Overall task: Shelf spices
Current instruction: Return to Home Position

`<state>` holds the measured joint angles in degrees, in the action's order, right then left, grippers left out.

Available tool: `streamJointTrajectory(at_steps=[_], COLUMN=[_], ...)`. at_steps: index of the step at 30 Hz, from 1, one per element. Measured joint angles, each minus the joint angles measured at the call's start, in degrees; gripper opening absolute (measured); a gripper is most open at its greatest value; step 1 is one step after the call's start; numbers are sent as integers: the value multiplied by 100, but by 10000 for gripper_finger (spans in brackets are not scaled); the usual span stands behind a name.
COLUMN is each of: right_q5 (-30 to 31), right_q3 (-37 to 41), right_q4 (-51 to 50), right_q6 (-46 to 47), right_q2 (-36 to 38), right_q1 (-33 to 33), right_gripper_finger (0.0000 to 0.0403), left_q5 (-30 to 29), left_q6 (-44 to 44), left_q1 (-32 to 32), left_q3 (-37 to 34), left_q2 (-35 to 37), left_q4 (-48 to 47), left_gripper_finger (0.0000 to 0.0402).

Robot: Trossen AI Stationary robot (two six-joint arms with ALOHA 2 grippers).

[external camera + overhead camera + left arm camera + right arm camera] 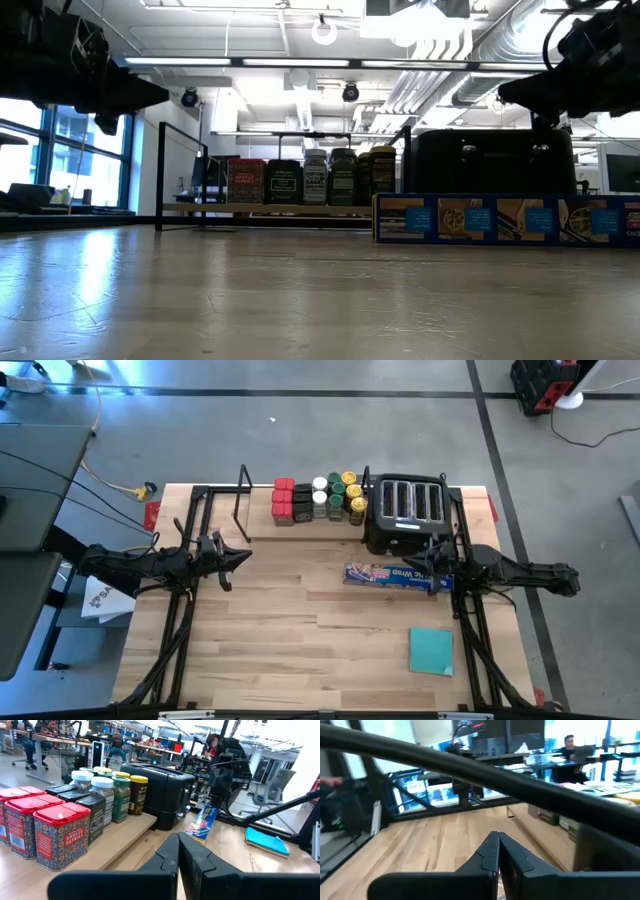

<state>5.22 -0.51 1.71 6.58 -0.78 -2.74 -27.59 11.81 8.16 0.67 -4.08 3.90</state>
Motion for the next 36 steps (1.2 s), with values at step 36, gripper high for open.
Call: streamJointTrajectory(at_steps=[36], right_q5=[-572], right_q3=[0], right_q4=[-84], right_q6=[-537], right_q2=[-2], right_q1=[2], right_gripper_finger=[0], left_q5=[-9], left_q6=[0], left_q1=[0], left_q3=[0], left_q2=[387], left_q4=[0], left_gripper_finger=[0])
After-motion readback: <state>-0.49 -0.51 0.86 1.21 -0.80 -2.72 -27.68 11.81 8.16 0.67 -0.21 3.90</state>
